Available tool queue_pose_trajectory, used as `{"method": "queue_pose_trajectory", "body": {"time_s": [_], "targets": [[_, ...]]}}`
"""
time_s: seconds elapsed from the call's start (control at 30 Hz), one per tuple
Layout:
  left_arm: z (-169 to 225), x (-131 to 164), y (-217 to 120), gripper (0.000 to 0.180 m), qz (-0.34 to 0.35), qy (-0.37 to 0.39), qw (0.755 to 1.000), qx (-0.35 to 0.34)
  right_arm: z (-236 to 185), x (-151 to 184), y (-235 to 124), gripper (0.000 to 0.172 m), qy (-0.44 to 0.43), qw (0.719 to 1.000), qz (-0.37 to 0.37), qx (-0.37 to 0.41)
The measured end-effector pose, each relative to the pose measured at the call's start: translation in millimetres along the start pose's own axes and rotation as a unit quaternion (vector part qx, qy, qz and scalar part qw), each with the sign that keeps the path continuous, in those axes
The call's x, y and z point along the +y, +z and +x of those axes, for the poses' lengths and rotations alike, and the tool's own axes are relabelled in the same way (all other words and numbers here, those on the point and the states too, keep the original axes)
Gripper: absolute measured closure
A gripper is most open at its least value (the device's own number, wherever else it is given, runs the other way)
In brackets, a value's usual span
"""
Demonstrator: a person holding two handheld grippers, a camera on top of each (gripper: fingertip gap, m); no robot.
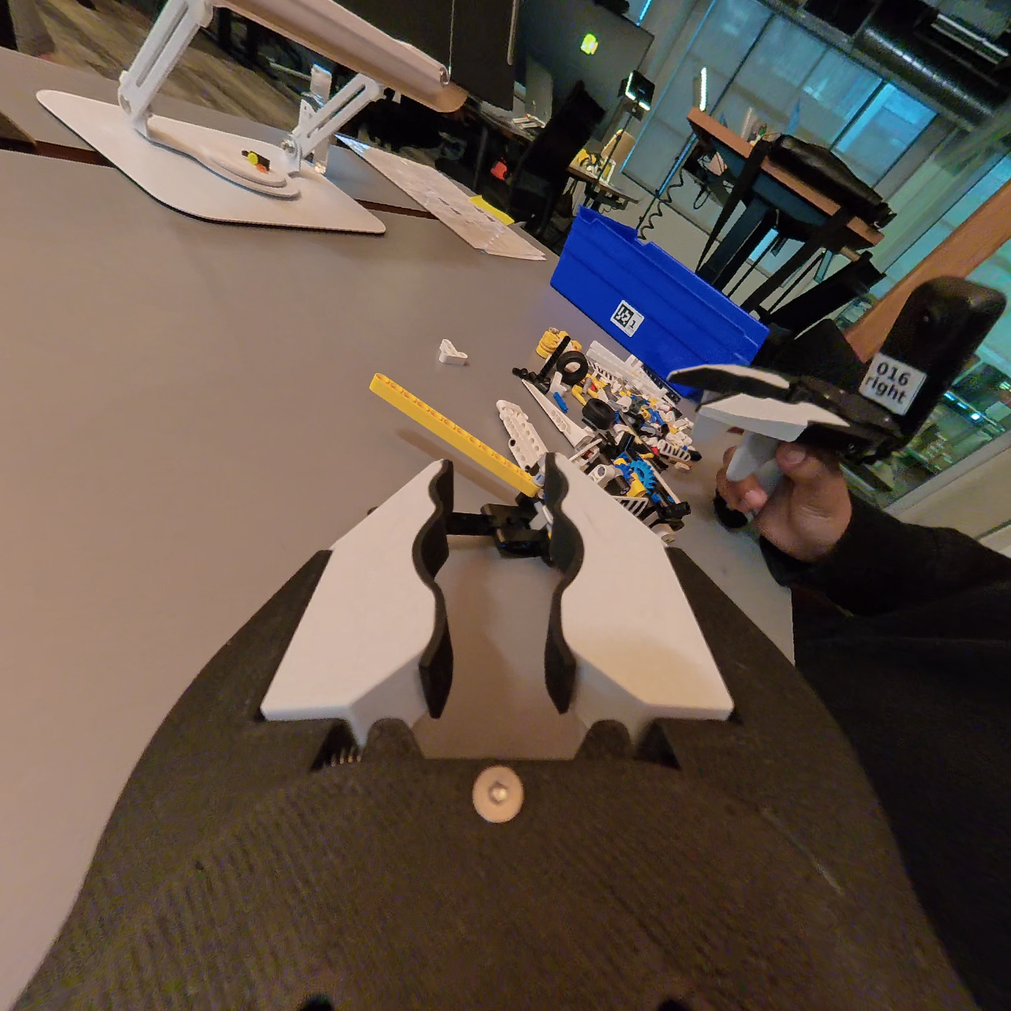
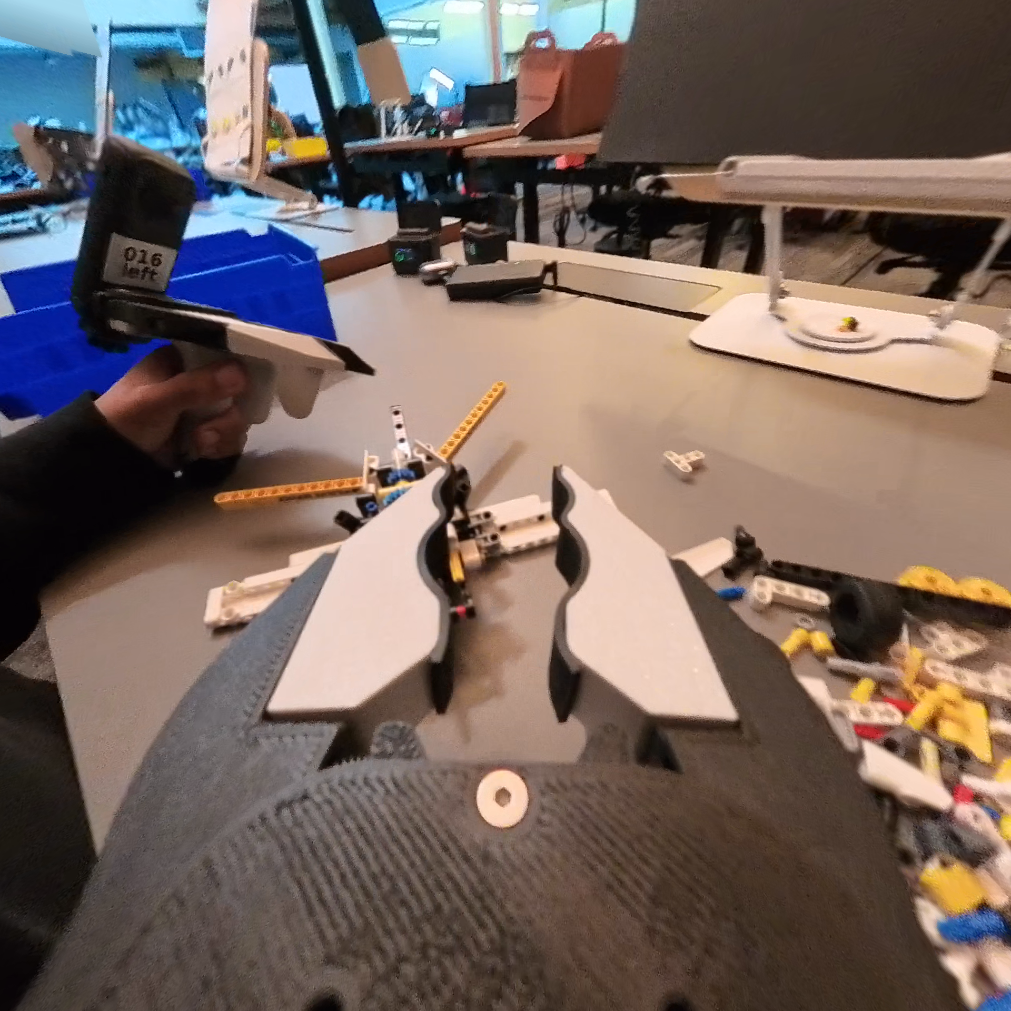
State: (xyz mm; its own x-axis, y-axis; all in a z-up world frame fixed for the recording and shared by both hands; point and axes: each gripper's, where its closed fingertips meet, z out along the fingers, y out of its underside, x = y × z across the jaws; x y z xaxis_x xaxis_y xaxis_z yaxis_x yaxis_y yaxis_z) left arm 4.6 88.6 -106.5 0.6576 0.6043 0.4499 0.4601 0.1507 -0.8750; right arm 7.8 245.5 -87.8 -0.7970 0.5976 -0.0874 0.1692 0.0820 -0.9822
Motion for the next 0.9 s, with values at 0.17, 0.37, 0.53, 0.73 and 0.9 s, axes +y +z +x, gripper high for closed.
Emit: {"method": "queue_pose_trajectory", "body": {"time_s": [0.17,0.37,0.53,0.73,0.9], "targets": [[-2,-2,-1,0.148,0.005,0.009,1.000,-0.012,0,-3,-21,0.138,-0.007,0.999,0.053,0.008],[-3,-2,-2,0.148,0.007,0.024,0.999,-0.027,-5,-6,-36,0.138,-0.040,0.996,0.078,0.012],[-9,-4,0,0.137,0.001,0.050,0.996,-0.078,1,-5,-42,0.132,-0.042,0.996,0.077,0.033],[-56,-13,-27,0.080,-0.011,0.057,0.961,-0.269,16,28,-45,0.101,-0.023,0.995,-0.046,0.081],[-104,5,-50,0.050,-0.060,0.040,0.903,-0.424,11,50,-48,0.091,-0.014,0.991,-0.116,0.064]]}}
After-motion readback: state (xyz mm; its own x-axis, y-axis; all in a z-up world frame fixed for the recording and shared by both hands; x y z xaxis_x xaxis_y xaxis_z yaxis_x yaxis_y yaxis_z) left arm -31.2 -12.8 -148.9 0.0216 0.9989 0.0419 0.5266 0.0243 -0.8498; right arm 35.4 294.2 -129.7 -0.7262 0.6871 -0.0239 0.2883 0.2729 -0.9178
